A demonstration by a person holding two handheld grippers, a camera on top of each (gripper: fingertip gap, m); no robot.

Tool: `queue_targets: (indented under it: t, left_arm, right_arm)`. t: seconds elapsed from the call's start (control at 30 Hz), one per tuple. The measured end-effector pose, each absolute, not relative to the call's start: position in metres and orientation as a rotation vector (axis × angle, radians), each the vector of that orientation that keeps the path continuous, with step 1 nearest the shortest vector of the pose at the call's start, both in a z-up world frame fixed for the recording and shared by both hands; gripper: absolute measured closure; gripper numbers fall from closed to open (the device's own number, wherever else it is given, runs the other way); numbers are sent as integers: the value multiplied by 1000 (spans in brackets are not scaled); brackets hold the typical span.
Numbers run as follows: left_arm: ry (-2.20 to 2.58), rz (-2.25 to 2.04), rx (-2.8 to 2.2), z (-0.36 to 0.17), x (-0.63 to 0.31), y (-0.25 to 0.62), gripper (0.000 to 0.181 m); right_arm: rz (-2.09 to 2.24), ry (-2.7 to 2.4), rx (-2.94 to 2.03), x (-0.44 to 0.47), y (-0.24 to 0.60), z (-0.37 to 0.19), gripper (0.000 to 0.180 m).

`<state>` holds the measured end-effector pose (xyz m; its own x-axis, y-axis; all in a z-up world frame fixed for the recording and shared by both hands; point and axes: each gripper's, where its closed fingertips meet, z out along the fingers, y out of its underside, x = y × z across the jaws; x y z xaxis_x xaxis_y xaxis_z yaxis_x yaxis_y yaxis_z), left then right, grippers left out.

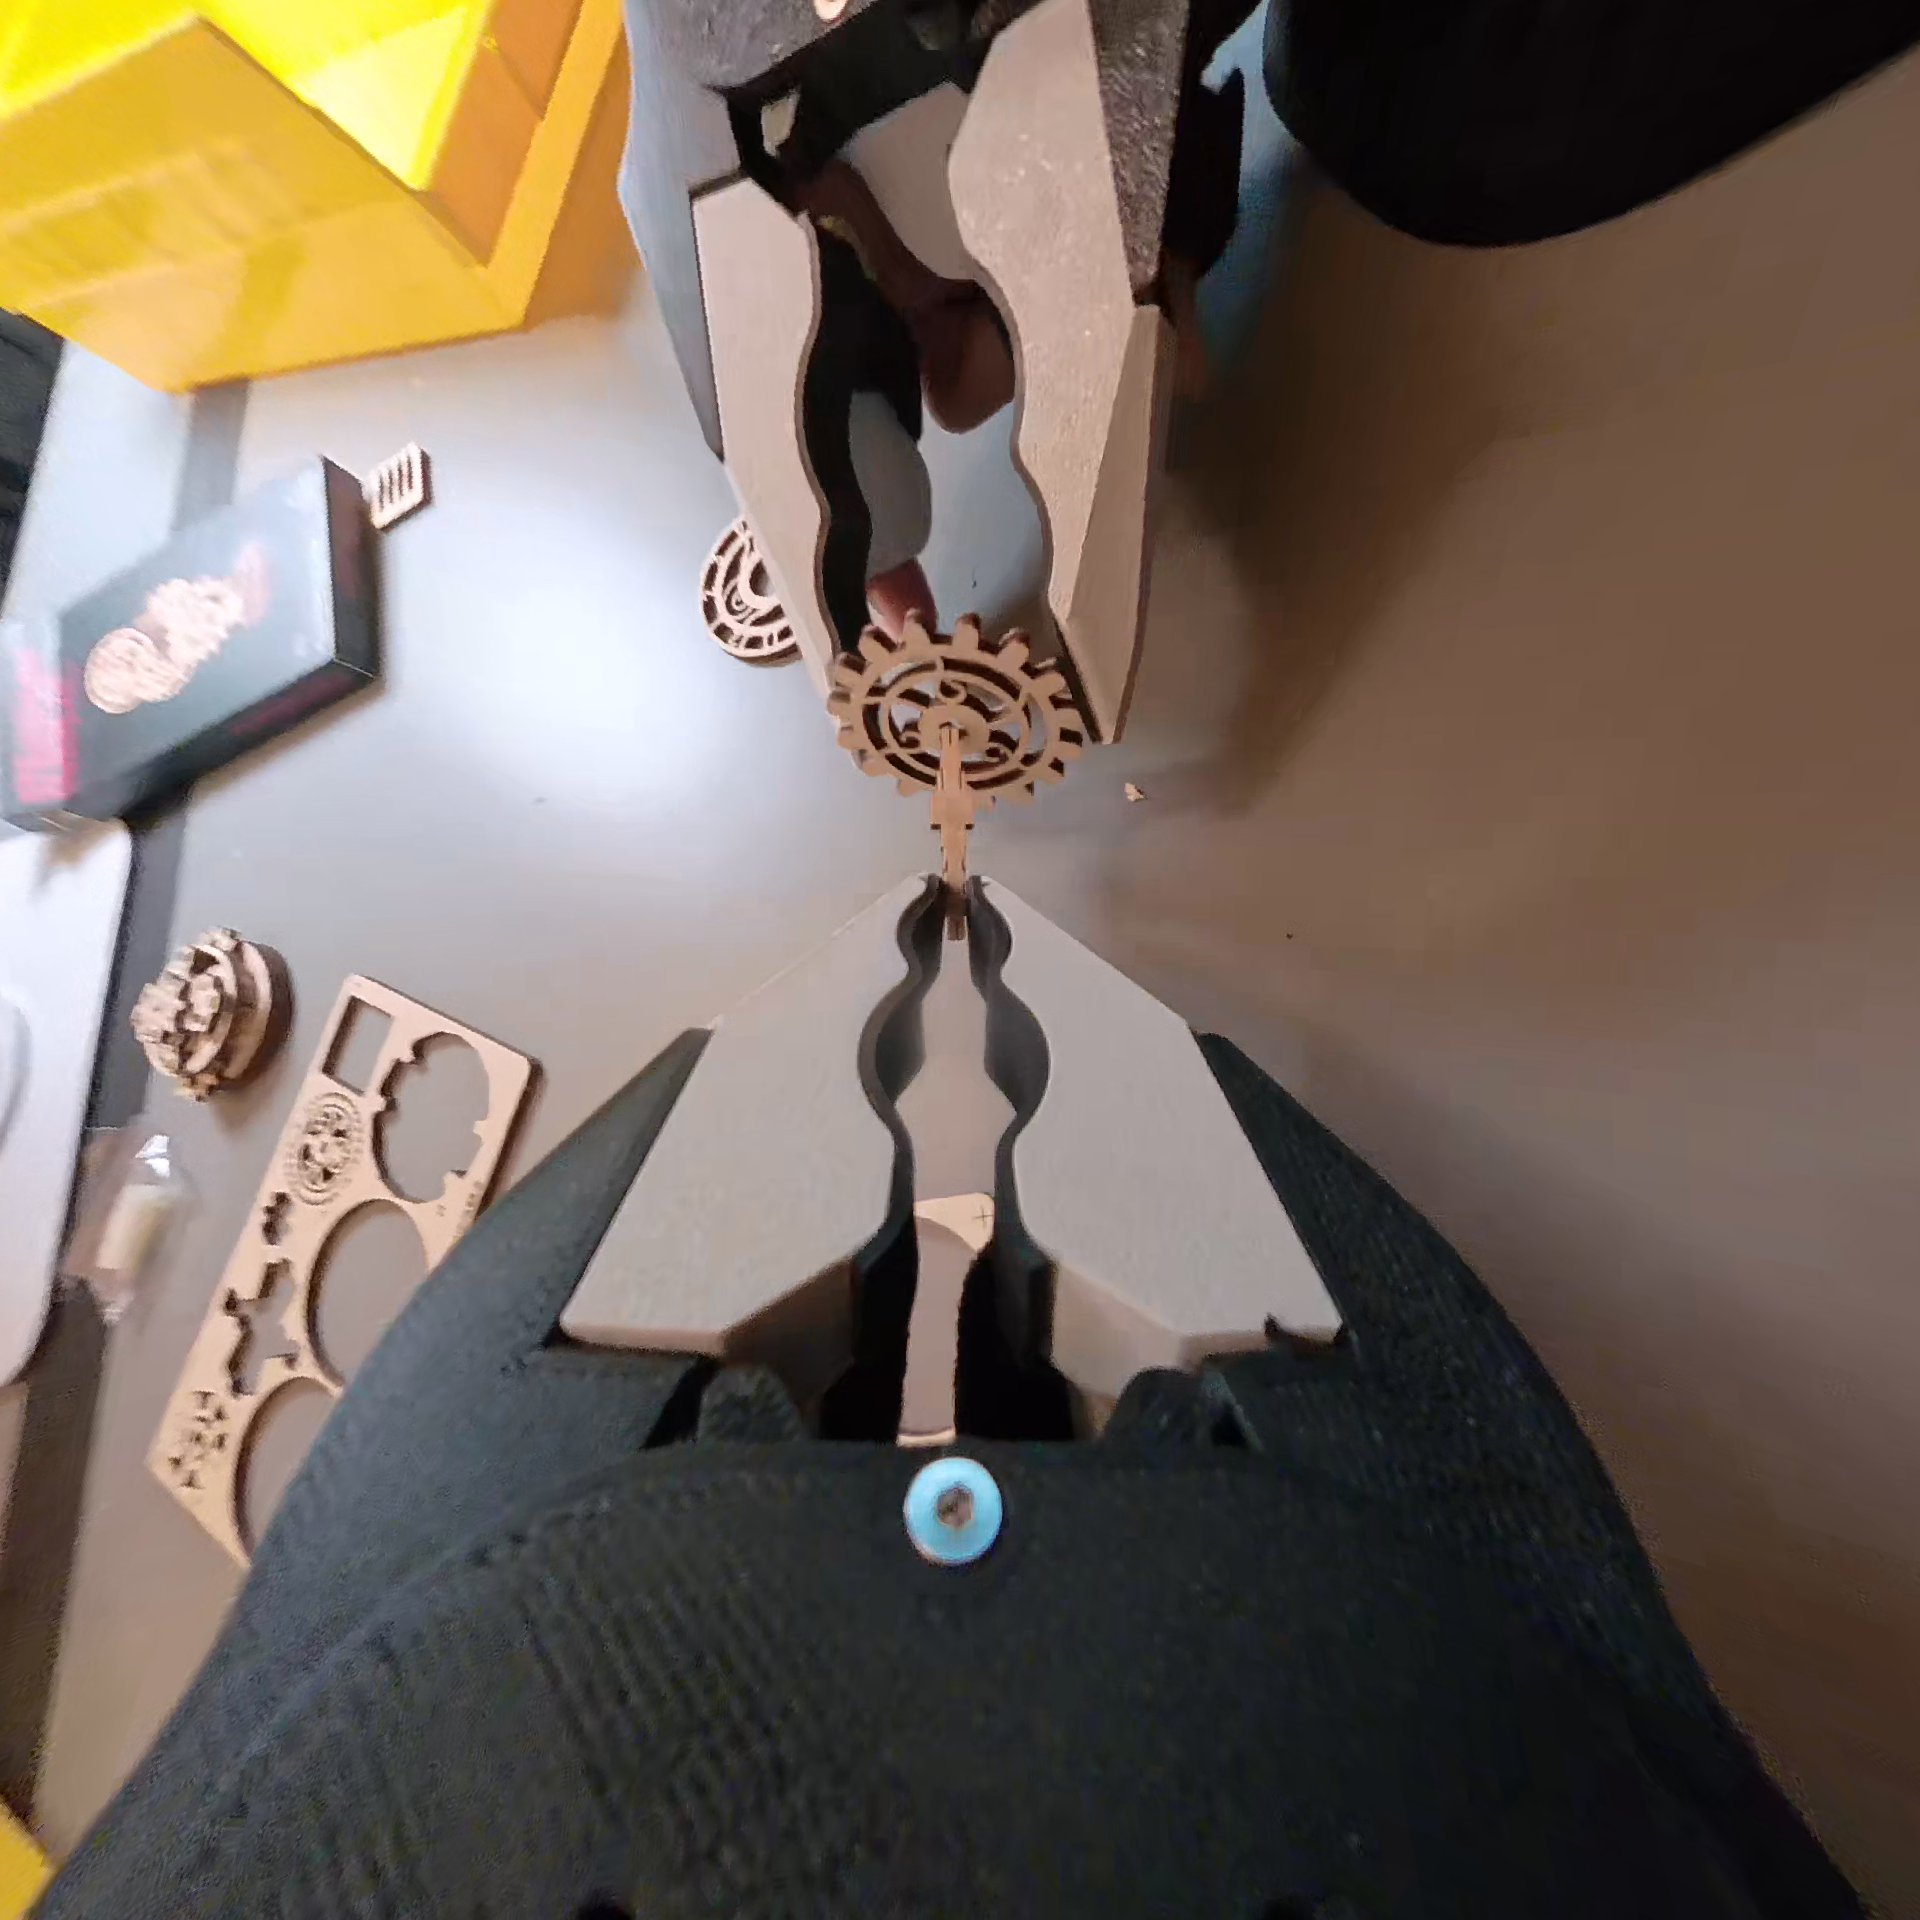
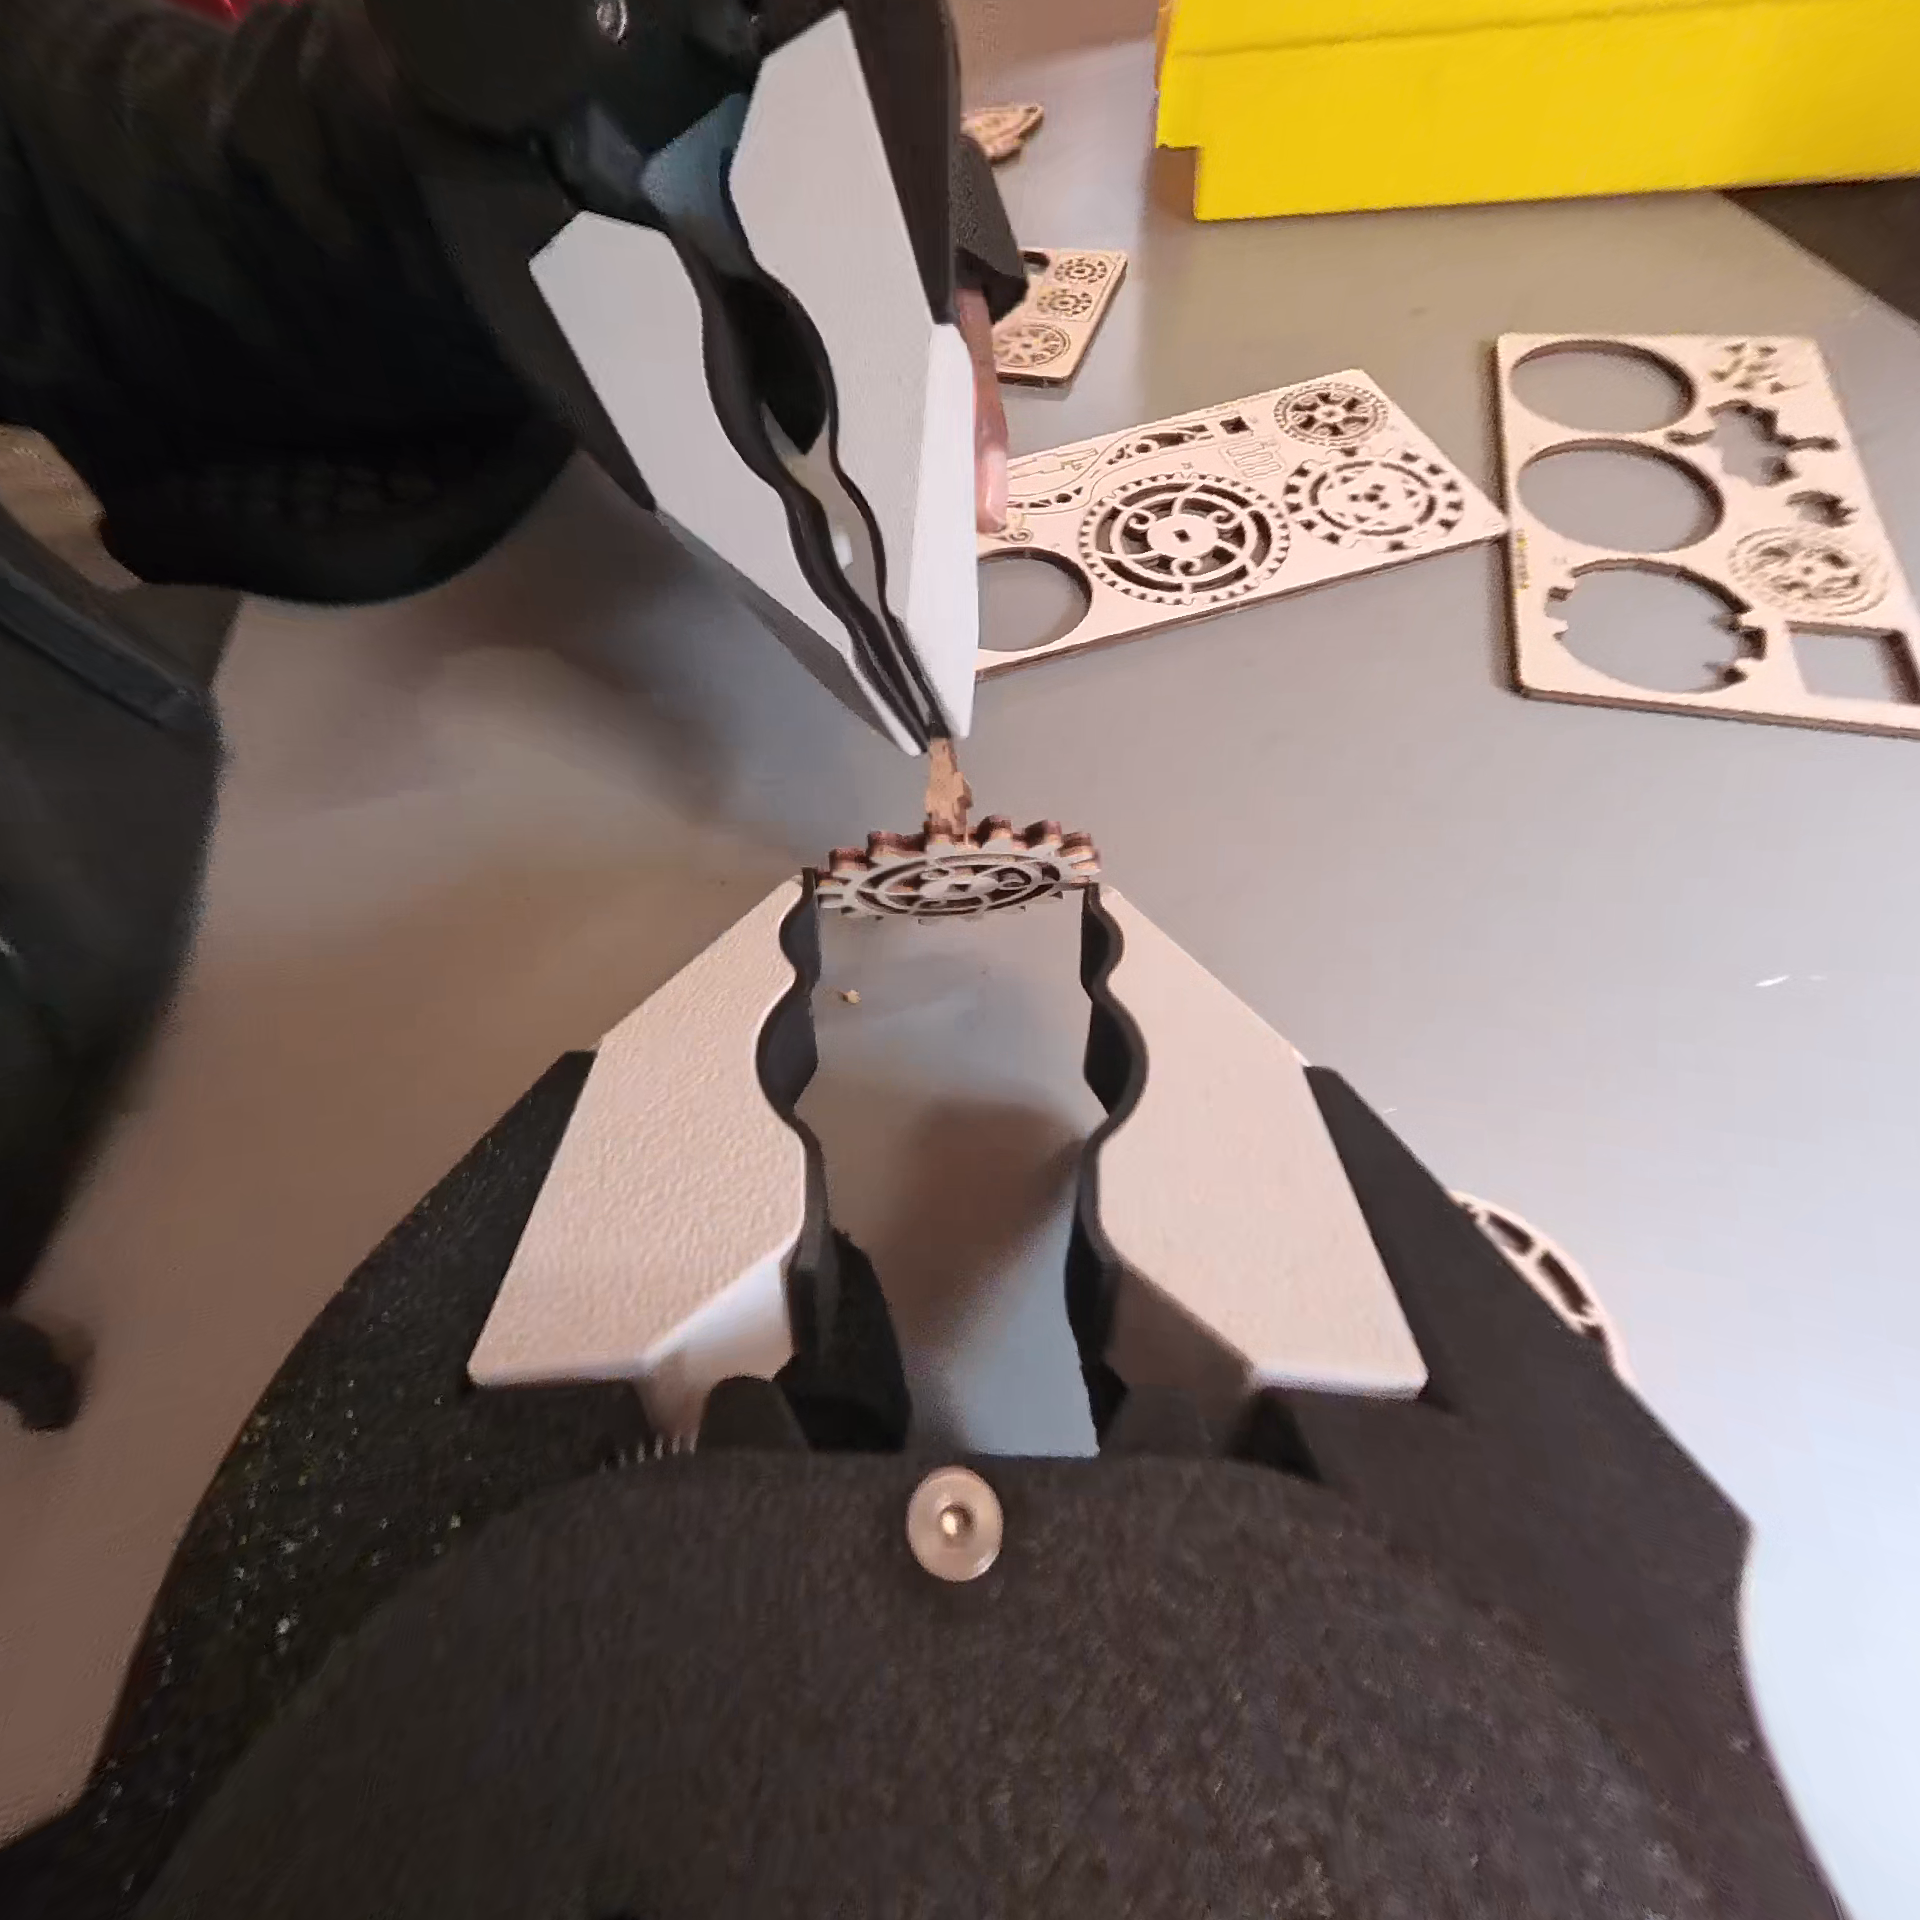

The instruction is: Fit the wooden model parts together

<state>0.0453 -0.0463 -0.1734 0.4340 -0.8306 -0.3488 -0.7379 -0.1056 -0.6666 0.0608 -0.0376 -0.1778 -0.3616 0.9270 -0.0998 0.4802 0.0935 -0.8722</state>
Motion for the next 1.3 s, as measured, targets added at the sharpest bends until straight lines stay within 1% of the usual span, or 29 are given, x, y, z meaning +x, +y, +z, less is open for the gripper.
queue_targets:
  t: [0.03,0.2,0.37,0.57,1.0,1.3]
  left_arm:
    - [1351,-113,-1843,-173,45,-46,179]
    - [1439,120,-1693,-169,44,-41,179]
    - [1550,456,-1529,-167,45,-35,179]
    - [1604,578,-1436,-164,49,-36,179]
    - [1675,538,-1413,-168,53,-45,179]
    - [1663,370,-1398,-164,66,-57,179]
  right_arm:
    - [1244,-1887,-1397,61,-39,-177,131]
    - [1356,-1868,-1504,62,-39,-173,132]
    - [1316,-1895,-1546,65,-39,-177,131]
    - [1307,-1874,-1570,67,-35,-177,132]
    - [1234,-1931,-1556,67,-37,-184,132]
    - [1272,-2015,-1449,72,-53,-179,132]
